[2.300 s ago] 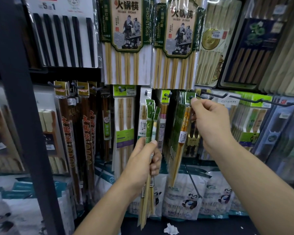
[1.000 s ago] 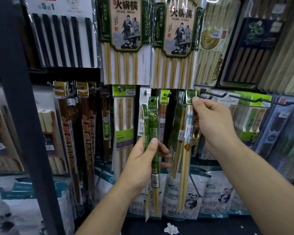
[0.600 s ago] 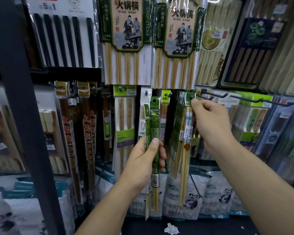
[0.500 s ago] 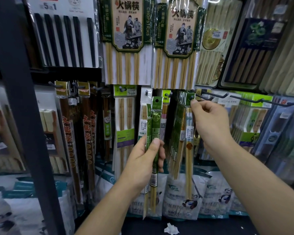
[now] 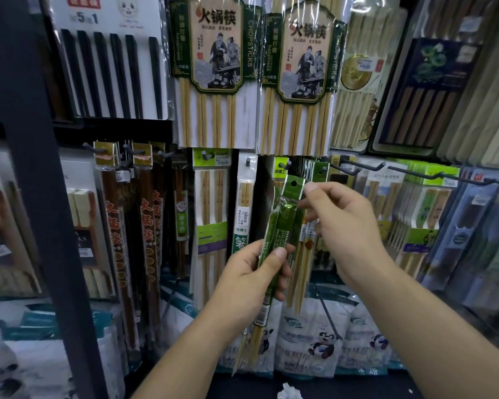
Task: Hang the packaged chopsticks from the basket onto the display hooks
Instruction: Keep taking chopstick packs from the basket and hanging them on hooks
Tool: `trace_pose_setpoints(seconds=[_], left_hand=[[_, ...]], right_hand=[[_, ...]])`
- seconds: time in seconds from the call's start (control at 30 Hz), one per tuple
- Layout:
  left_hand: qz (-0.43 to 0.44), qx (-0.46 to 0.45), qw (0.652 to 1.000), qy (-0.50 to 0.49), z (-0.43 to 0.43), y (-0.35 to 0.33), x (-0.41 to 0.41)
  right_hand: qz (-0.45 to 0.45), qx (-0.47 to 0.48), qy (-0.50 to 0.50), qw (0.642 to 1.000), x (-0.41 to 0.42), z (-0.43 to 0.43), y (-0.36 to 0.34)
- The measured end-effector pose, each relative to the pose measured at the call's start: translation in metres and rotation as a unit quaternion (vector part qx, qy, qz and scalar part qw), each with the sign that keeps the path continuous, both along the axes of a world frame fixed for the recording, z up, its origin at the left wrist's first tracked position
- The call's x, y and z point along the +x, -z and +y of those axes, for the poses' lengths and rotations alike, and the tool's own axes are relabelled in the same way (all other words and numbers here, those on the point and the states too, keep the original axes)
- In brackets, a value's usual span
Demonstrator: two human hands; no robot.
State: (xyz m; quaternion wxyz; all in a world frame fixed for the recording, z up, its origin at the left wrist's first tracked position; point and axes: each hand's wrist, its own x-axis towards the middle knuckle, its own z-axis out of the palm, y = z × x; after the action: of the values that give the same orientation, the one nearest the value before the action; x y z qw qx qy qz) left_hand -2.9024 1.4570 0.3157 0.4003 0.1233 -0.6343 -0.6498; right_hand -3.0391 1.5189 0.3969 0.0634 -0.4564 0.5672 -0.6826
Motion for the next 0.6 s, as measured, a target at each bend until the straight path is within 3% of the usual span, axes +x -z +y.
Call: trace_pose_setpoints(seconds=[0.33, 0.6], left_hand=[[0.016, 0.005, 1.0, 0.004, 0.004, 0.0, -0.002], [0.009, 0.029, 0.999, -0.021, 0.004, 0.002, -0.005]], right_hand=[[-0.026, 0.002, -0.076, 0.997, 0.011, -0.002, 0.008], [-0.009, -0.025, 0.001, 1.0, 0.0, -0.007, 0.003]])
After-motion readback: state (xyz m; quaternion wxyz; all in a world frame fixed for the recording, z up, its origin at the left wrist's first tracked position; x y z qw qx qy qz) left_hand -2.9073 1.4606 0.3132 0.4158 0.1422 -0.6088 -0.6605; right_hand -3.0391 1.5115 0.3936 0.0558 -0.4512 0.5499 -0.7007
